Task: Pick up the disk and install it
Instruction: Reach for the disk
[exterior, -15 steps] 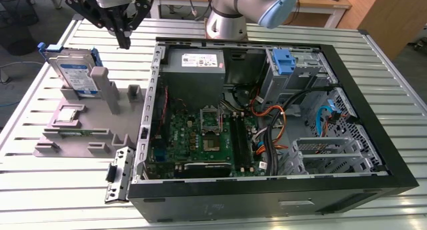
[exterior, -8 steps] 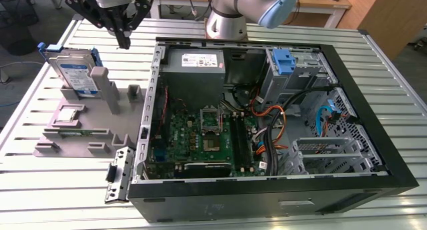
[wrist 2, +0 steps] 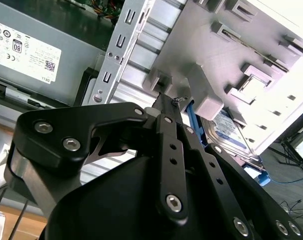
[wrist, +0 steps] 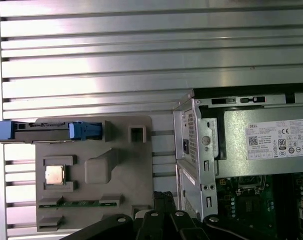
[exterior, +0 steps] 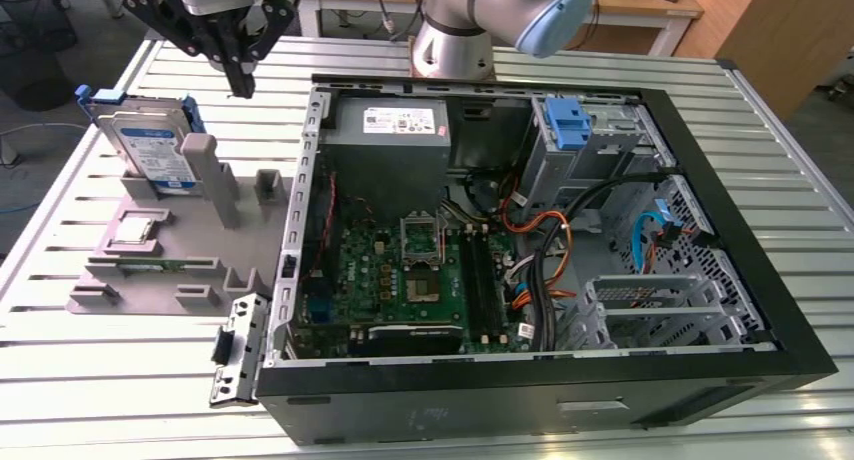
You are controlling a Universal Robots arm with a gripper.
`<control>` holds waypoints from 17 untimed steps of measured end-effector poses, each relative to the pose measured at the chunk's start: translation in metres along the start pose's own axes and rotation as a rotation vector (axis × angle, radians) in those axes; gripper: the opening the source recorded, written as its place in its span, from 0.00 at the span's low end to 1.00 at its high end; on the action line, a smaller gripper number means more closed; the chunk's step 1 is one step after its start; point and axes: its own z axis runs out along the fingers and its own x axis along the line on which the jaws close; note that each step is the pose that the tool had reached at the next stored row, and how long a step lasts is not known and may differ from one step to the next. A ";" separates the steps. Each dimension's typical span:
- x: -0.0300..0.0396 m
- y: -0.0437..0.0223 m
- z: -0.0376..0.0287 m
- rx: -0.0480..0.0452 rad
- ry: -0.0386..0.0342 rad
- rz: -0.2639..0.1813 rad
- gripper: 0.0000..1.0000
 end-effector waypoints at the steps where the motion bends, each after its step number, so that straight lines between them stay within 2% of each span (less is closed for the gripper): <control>1: 0.0008 -0.0001 0.0000 -0.0001 -0.0004 0.000 0.10; 9: 0.0024 -0.0002 -0.0001 -0.0001 -0.0006 0.000 0.10; 17: 0.0069 -0.0005 -0.0001 -0.0001 -0.0006 0.000 0.10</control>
